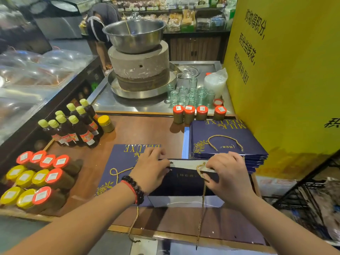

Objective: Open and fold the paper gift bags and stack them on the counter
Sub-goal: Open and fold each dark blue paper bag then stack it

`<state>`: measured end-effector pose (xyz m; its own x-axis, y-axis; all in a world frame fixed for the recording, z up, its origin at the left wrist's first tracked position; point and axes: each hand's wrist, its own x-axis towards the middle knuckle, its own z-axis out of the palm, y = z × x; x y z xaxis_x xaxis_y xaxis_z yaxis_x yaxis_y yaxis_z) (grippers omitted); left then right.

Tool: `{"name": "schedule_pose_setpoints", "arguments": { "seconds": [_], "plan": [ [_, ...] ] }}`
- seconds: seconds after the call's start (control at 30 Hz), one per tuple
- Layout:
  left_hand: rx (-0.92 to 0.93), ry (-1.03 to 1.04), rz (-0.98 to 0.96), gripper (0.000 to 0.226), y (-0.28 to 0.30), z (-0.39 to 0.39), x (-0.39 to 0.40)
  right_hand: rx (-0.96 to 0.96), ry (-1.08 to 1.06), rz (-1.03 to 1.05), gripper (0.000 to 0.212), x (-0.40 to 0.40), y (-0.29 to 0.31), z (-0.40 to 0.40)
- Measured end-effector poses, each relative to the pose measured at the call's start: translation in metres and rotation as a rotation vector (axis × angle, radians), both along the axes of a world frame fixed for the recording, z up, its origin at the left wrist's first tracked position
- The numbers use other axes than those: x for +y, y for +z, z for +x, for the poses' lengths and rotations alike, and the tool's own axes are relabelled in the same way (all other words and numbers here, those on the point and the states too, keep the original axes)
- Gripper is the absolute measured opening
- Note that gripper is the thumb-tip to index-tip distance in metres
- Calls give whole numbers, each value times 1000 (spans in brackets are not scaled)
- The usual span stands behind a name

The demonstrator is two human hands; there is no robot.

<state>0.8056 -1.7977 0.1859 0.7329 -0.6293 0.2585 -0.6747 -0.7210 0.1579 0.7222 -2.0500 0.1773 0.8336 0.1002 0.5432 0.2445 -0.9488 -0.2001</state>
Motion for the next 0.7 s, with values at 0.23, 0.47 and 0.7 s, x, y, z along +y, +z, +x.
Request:
{"name": "schedule_pose_setpoints", "arguments": {
  "seconds": [0.23, 0.47, 0.7],
  "plan": [
    [-27, 12, -95, 16, 1, 5, -3, -218, -87, 79, 11, 27, -17, -25],
    [2, -51, -106, 14, -5, 11, 1, 400, -549, 731, 25, 57, -36, -35],
    [-38, -109, -77, 8, -2, 16, 10, 700, -519, 779, 11, 52, -89, -39]
  ]
}}
